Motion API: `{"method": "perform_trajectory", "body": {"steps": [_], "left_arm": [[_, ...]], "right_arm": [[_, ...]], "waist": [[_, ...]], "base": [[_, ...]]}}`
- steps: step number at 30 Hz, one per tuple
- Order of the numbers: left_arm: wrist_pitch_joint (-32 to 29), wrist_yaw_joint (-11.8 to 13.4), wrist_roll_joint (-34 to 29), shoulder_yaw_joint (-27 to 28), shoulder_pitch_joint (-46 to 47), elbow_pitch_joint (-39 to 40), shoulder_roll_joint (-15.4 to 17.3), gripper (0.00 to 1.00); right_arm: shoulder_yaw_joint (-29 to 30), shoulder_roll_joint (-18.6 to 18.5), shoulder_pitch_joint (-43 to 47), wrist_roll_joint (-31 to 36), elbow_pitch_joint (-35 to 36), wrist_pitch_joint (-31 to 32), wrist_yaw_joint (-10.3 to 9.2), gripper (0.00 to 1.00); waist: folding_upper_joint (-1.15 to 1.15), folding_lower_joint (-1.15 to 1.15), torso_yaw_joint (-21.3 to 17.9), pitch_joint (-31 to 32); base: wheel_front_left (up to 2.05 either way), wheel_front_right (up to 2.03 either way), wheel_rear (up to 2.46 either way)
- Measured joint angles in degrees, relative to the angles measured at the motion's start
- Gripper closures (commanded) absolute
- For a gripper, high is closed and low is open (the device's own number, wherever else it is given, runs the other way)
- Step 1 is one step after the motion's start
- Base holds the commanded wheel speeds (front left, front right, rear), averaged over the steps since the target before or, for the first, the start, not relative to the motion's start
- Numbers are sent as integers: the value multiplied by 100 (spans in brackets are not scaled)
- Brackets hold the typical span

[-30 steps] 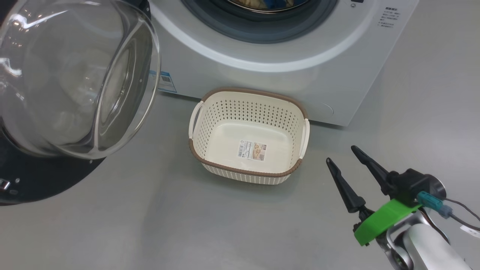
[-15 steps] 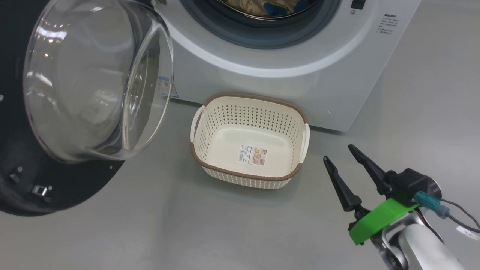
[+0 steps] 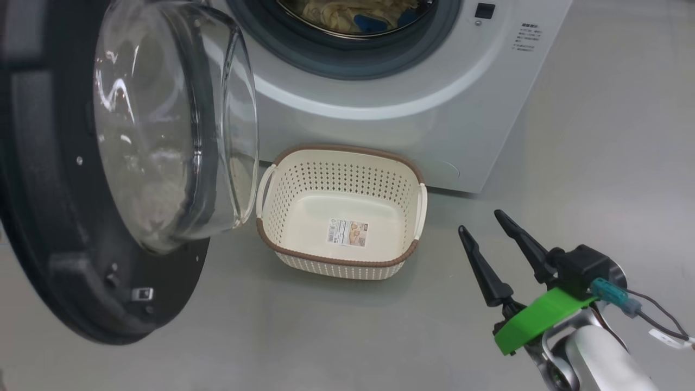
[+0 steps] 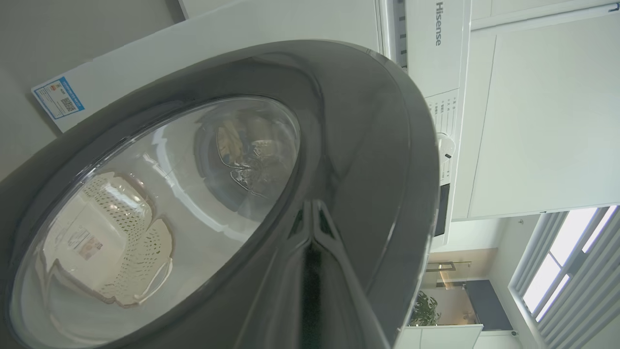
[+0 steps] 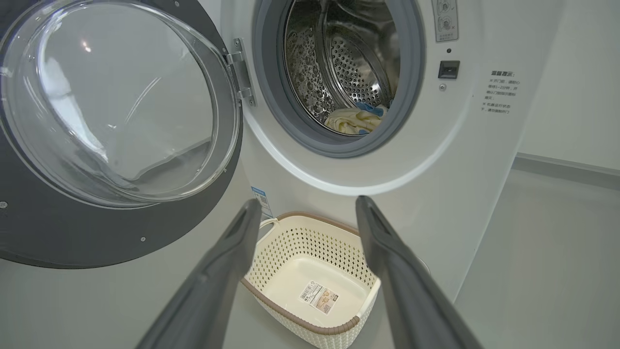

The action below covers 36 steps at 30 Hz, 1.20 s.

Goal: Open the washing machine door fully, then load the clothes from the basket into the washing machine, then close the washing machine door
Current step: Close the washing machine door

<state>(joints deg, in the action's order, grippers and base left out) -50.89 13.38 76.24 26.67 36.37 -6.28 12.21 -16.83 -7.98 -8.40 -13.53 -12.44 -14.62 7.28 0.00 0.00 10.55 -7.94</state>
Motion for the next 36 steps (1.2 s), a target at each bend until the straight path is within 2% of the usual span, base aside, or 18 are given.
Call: {"method": "perform_trajectory", "body": {"steps": [12,26,36], "left_arm": [[267,8,-214,-456,5,111,-427,100],[804,-252,-321,-706,294,-216,-783,100],[1003,-425,-324,-818,509,-458,-872,100]], "right_arm": [[31,103,1,0,2,0,0,0],[88,222,1,0,5,0,0,0],[144,261,-2,0,14,0,0,0]], "waist": [[0,0,-553,57],[0,0,-1186,1],[0,0,-1402,-66]], "base": [[0,0,0],[0,0,0],[0,0,0]]}}
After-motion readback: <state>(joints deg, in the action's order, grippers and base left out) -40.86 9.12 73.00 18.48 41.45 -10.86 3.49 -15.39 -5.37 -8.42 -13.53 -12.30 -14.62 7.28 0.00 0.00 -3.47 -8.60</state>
